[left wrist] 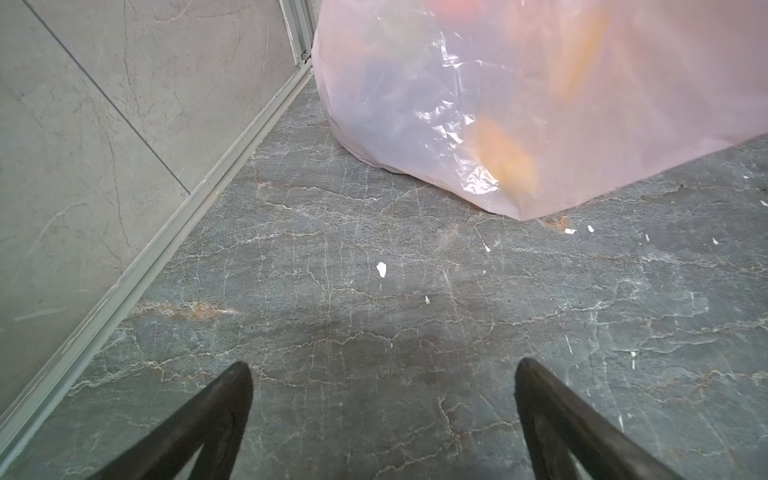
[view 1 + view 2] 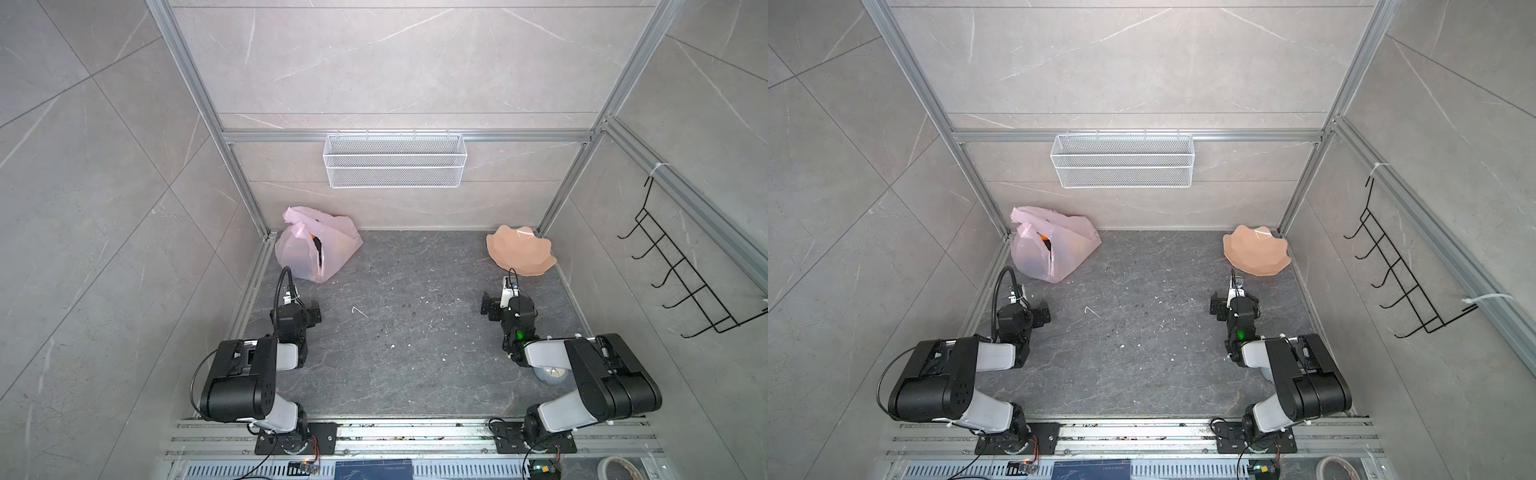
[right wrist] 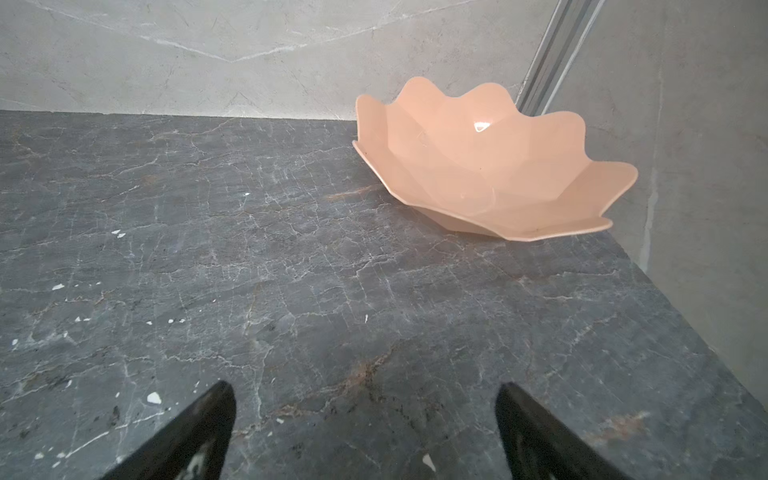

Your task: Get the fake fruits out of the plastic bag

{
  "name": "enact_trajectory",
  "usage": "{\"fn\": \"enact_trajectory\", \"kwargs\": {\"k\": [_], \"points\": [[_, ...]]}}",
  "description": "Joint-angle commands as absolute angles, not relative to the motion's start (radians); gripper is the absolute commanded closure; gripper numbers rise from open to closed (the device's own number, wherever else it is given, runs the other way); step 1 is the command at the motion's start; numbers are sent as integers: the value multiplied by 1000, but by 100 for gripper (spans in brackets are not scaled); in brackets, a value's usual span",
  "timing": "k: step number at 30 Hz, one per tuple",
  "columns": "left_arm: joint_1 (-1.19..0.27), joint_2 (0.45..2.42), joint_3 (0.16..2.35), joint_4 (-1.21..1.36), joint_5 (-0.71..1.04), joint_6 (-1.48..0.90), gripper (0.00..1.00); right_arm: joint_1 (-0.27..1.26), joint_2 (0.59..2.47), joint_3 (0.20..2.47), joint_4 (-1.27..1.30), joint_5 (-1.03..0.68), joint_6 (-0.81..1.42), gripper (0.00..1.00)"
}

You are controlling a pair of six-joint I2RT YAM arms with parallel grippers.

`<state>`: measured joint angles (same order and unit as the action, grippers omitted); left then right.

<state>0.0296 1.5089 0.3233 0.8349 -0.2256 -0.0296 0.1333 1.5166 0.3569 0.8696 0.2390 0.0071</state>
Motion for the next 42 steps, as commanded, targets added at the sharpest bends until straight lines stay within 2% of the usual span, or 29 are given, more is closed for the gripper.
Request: {"fn": "enact_trajectory", "kwargs": {"k": [1,32,39,42], "points": [[33,1496,346,866,-216,-52,0,139,1517,349,896,250,20,0],[24,1491,333,889,-197,-28,0,138,1515,348,901,250,20,0],[-53,1383,261,938,-262,36,0,152,1469,294,967,184,-26,0],[-93,1269,282,780,-334,22,0,182,1377,239,992,203,-53,0]]}}
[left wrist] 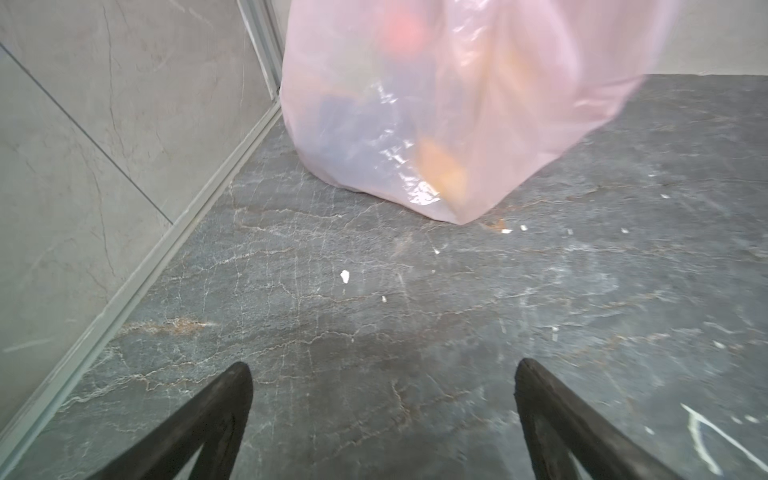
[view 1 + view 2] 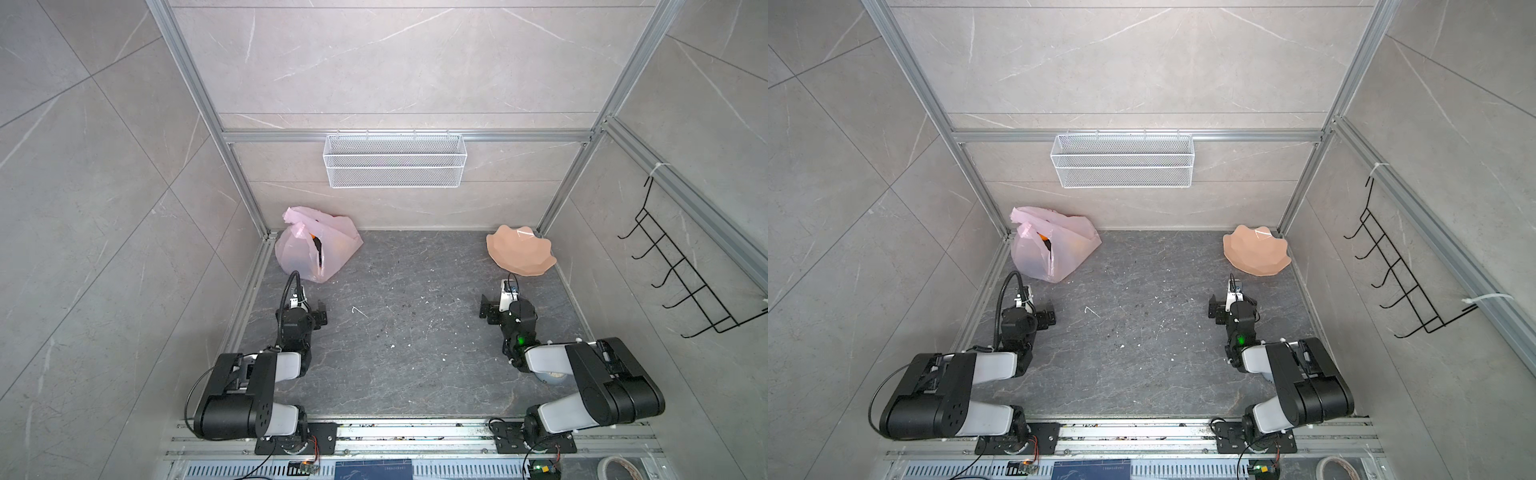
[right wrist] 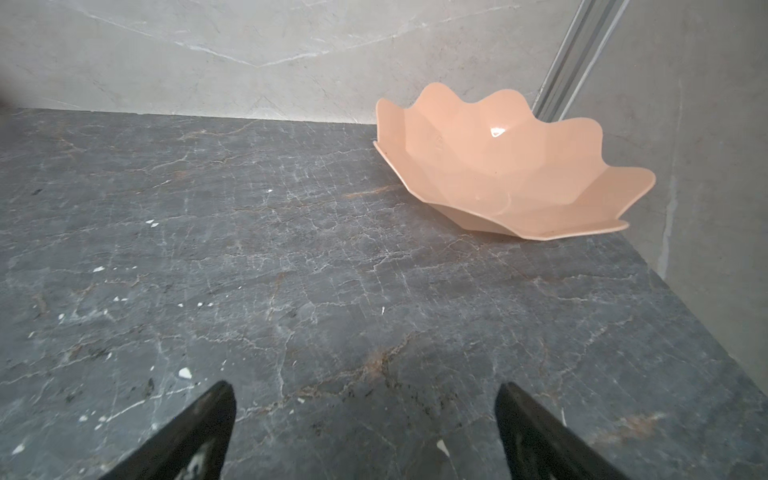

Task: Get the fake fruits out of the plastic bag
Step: 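Reach the left gripper to the pink bag's handle while the right arm rises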

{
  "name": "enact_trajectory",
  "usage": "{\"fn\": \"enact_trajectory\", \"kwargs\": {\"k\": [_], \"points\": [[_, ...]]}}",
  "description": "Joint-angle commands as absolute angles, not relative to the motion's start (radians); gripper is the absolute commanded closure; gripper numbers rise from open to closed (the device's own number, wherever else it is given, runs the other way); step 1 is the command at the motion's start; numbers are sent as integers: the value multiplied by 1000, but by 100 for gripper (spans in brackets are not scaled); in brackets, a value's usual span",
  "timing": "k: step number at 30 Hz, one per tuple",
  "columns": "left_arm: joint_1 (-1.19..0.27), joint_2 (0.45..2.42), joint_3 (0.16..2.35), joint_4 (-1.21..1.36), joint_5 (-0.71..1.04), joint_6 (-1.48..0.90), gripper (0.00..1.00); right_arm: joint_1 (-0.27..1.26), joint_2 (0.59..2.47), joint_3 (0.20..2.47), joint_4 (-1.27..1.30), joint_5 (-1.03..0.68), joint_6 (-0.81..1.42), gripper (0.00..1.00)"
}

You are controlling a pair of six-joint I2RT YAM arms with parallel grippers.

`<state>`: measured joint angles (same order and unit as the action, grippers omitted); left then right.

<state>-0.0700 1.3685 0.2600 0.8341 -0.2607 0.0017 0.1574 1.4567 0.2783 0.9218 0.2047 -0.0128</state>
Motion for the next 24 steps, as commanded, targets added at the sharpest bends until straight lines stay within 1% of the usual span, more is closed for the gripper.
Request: {"fn": "enact_trajectory", "kwargs": {"k": [1,3,6,8,10,12,14,15,17,20,21,24], "points": [[-95,1224,301,700,-344,-7,0,201,1332,233,964,227,-60,0],[-114,1128,342,541,-386,-76,0,232,1222,238,859,246,-79,1],[-169,979,376,408,-416,-145,0,275,1015,249,698,227,-60,0],[-175,892,430,263,-401,-265,0,280,864,279,540,164,-27,0],[-173,814,515,61,-396,-423,0,282,726,319,386,127,28,1],[-173,760,584,-105,-363,-535,0,282,610,346,268,115,92,0],[-172,720,635,-259,-368,-691,0,282,506,362,177,124,176,0],[-172,701,650,-292,-372,-733,0,282,461,372,134,136,225,0],[-169,668,666,-266,-303,-693,0,281,373,399,23,195,342,0],[-168,708,762,-284,-248,-643,0,282,292,470,-258,395,621,0],[-169,746,818,-310,-229,-624,0,281,285,496,-313,407,633,0],[-170,927,1041,-449,-175,-584,0,281,298,548,-353,332,534,0]]}}
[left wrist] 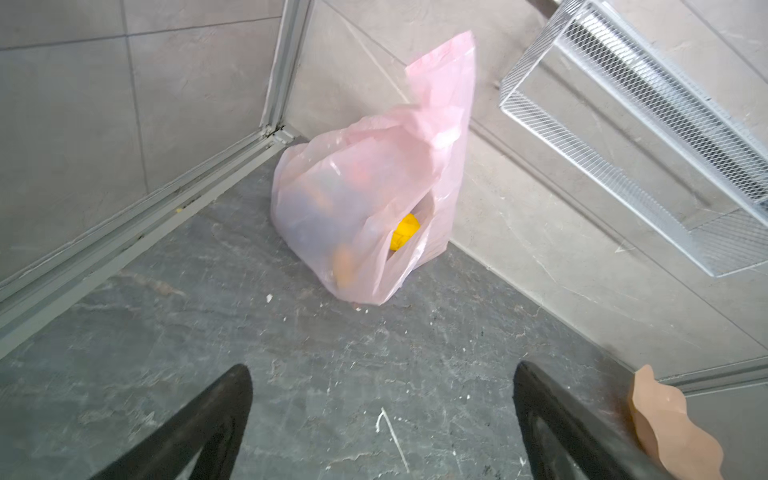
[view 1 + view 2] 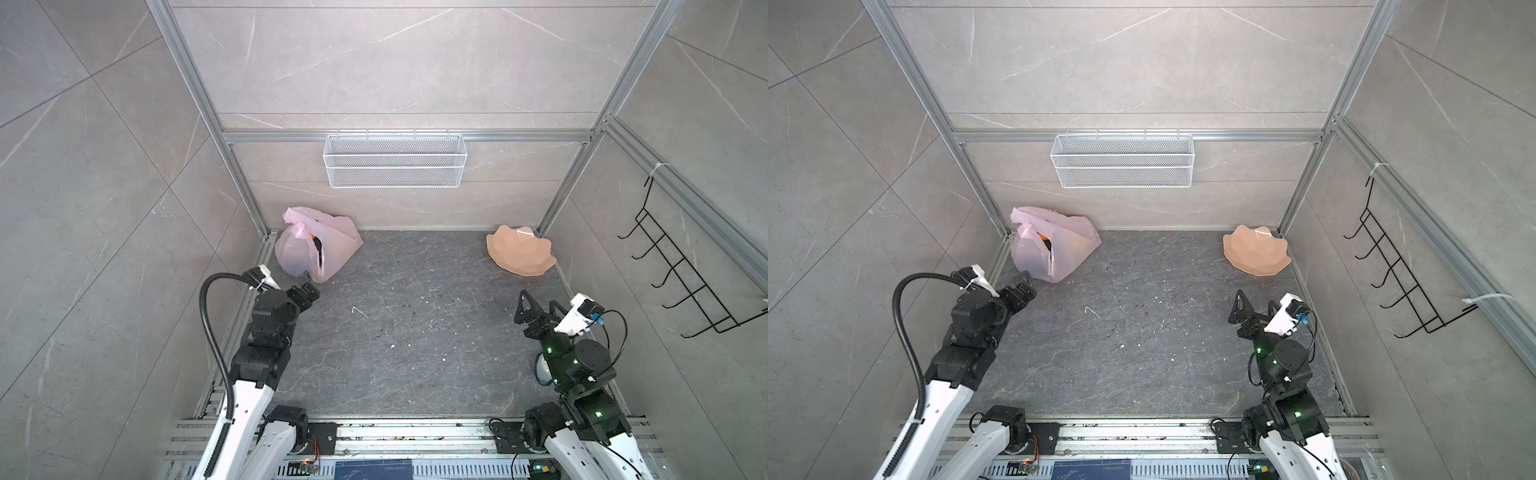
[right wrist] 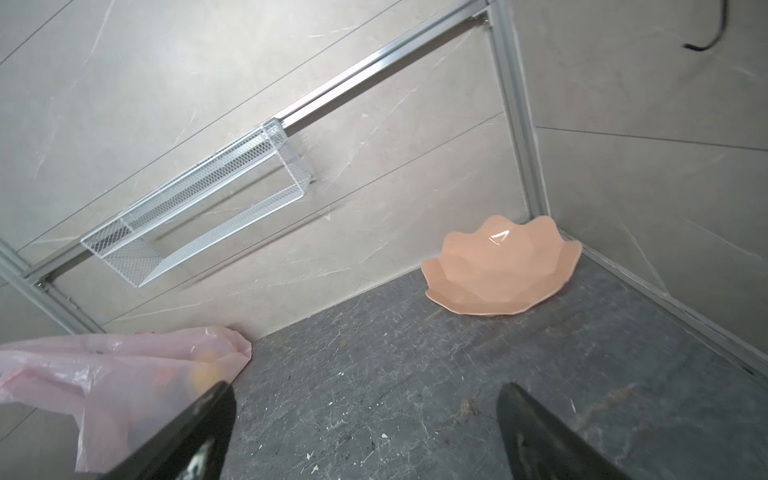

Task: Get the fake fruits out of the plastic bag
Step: 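Reach the left gripper to the pink bag's handle while the right arm rises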

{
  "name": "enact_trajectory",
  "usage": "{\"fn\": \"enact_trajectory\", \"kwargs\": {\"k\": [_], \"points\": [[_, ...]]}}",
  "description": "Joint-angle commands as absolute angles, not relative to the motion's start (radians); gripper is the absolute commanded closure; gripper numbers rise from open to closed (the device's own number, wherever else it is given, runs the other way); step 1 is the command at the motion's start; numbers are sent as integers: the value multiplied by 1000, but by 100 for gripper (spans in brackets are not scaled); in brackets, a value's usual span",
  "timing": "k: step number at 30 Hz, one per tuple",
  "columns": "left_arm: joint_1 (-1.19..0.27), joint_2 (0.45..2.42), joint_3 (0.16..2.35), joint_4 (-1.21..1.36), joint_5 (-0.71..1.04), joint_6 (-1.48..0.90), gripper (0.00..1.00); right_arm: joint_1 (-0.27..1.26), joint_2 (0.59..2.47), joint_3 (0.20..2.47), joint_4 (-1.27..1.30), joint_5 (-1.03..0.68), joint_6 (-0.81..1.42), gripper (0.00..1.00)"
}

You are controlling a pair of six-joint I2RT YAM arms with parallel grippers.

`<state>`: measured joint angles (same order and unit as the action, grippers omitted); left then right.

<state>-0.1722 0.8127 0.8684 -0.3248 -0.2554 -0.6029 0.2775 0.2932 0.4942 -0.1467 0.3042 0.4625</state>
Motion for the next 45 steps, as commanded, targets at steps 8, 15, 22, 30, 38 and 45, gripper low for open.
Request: {"fn": "enact_trajectory", "kwargs": {"k": [8,15,22,30,38,45], "points": [[-170,1299,1406,-596,-236,-700,0,282,420,658,-424,182,463,0],[-163,1576,1716,-744,-396,-731,0,281,436,651,-416,70,460,0],[-135,1792,1974,-824,-446,-739,1,282,435,628,-419,23,471,0],[-99,1959,2162,-793,-447,-690,31,281,439,621,-441,-8,467,1],[-102,2004,2286,-793,-286,-695,84,282,445,615,-454,-5,476,0],[-257,1901,2276,-776,-315,-641,100,282,522,657,-485,39,507,1]]}}
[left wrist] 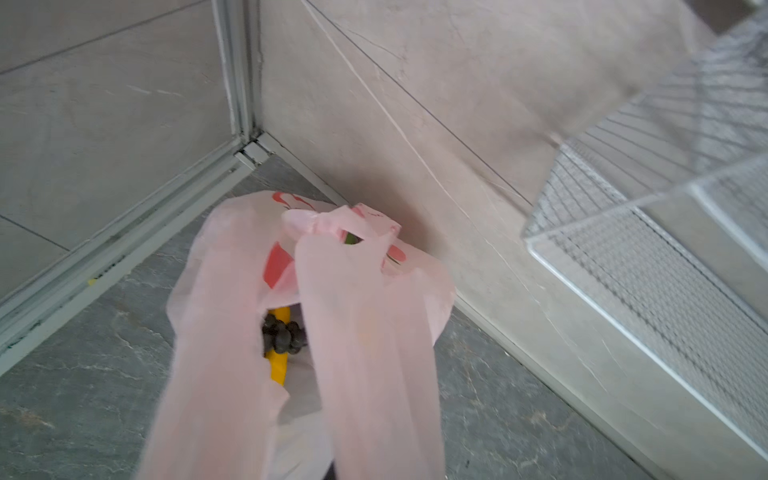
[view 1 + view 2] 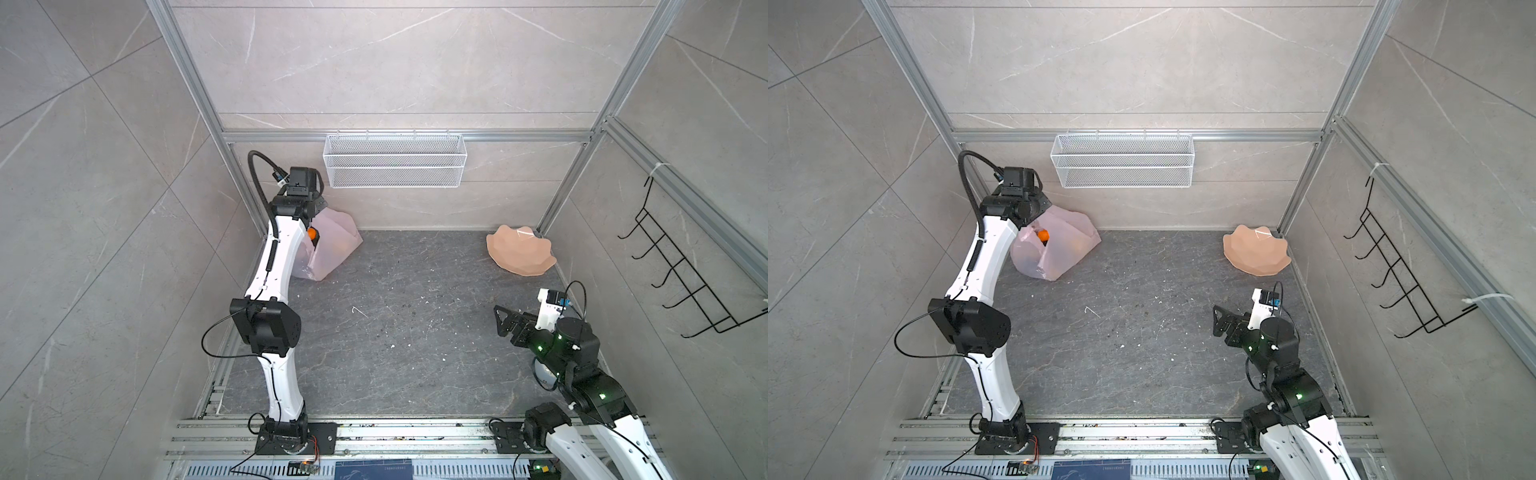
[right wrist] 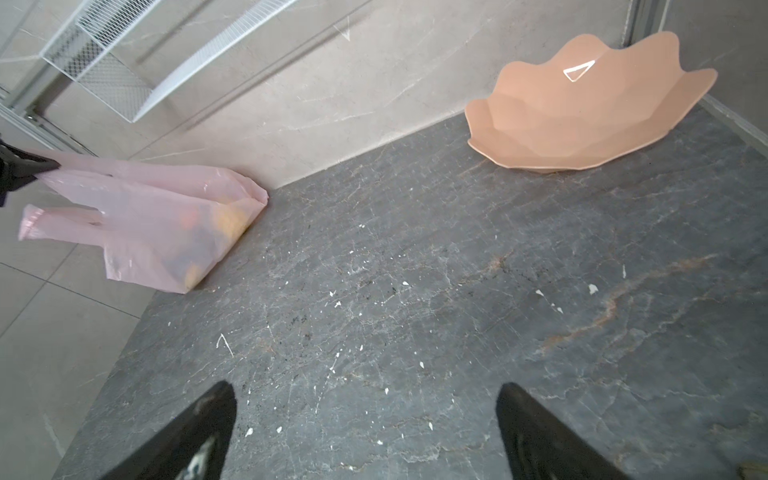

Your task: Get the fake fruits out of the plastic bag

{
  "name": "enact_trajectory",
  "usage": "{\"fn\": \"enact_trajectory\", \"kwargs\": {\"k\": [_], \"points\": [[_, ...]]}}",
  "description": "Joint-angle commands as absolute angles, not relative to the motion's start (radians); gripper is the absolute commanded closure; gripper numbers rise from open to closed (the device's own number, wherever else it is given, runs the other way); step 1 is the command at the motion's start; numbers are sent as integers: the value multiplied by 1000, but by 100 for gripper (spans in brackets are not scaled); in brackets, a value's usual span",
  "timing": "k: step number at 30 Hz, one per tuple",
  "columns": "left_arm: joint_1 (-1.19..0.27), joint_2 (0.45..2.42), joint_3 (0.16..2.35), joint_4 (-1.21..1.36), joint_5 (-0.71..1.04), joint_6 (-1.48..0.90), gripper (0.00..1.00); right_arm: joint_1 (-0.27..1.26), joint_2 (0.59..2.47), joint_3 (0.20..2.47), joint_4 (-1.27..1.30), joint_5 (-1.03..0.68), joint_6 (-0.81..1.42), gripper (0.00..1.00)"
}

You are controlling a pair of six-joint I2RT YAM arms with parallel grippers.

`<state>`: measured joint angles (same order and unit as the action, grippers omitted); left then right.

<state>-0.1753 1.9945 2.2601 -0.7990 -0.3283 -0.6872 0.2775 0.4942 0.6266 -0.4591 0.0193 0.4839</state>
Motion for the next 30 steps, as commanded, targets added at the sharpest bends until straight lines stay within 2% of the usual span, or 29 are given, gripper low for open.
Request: {"fn": "enact_trajectory", "kwargs": {"k": [1,15,22,26,27,30], "points": [[-287,1885,2267,-772,-319,-633,100,282,533,661,-480,32,509,1],[-708,1682,1910,-628,-371,-715,100,284,749,719,-380,-84,551,5],[-922,1787,1985,-566,-342,-747,100,284,795,744,-363,-56,569,5],[-954,1884,2116,-597,-288,-723,100,284,799,742,-362,-53,575,5],[-954,1903,2149,-616,-276,-716,98,285,800,740,-362,-55,578,5],[-954,1926,2232,-684,-253,-659,73,287,793,731,-373,-53,578,5]]}}
